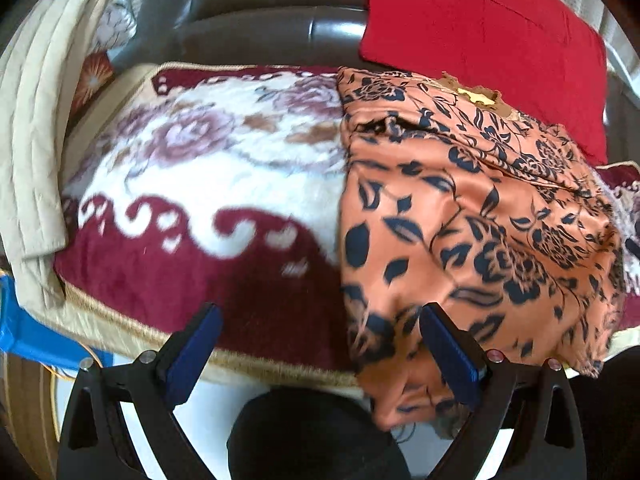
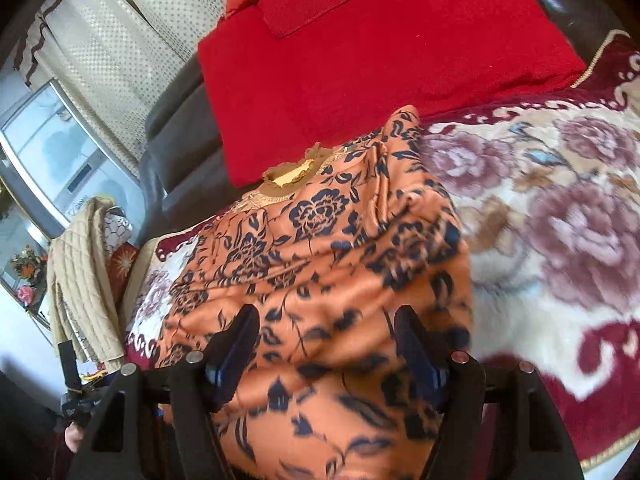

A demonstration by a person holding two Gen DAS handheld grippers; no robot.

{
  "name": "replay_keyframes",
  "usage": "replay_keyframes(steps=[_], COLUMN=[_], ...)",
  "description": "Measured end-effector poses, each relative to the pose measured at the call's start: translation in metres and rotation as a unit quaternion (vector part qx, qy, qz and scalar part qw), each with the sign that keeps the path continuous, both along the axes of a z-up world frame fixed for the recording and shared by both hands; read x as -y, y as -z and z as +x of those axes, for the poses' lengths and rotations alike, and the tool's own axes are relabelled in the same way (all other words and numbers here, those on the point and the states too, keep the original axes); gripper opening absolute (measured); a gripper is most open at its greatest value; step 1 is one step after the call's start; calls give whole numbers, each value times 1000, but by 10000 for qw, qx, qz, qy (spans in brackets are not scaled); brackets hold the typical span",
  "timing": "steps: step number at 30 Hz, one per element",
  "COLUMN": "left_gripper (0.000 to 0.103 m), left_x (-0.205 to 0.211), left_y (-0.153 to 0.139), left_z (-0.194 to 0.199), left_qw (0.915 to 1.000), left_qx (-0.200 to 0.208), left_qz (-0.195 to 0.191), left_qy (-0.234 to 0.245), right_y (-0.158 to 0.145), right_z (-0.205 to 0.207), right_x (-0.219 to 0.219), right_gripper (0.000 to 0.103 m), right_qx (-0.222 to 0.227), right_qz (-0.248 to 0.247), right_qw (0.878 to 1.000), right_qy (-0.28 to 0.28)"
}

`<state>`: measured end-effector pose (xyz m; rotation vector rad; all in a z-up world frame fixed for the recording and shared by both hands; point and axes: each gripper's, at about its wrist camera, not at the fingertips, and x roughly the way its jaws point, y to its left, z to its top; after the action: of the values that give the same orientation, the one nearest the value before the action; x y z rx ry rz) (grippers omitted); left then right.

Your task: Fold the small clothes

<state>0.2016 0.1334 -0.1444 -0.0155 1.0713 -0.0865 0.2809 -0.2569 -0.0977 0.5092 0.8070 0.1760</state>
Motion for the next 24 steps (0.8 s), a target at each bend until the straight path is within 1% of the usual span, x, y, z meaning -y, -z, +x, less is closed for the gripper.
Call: replay_keyframes(steps=[4, 8, 10, 11, 12, 14, 17, 21, 24], left_gripper=[99, 99, 97, 91, 82, 75, 75, 75, 75], left_x=[-6, -3, 0, 2, 6, 12, 18, 25, 23], left_y=[2, 8, 10, 11, 13, 18, 28, 52, 55], left_z=[-19, -32, -38, -40, -42, -42, -40, -41, -45], left_qw=[9993, 9969, 9954, 9949, 9944, 9932, 9923, 9846, 9834], left_qx=[-78, -241, -257, -244, -253, -357, -573, -1257, -1227], left_qz=[-314, -661, -800, -836, -854, -861, -848, -998, -1189], left_qy=[177, 364, 461, 506, 574, 702, 704, 699, 616], right_y=[4, 10, 14, 16, 18, 24, 34, 50, 58], right_z=[-28, -52, -65, -69, -74, -80, -86, -92, -96], right_x=[-1, -4, -5, -6, -6, -7, -7, -3, 0], right_gripper=[74, 74, 74, 74, 74, 74, 74, 74, 74], right_qx=[-148, -326, -432, -475, -533, -662, -924, -1299, -1496], right_qz=[-47, -106, -77, -68, -67, -62, -64, -31, -28], right_qw=[9999, 9993, 9989, 9987, 9984, 9977, 9957, 9915, 9886], right_qy=[-61, -147, -159, -162, -159, -138, -67, 83, 146])
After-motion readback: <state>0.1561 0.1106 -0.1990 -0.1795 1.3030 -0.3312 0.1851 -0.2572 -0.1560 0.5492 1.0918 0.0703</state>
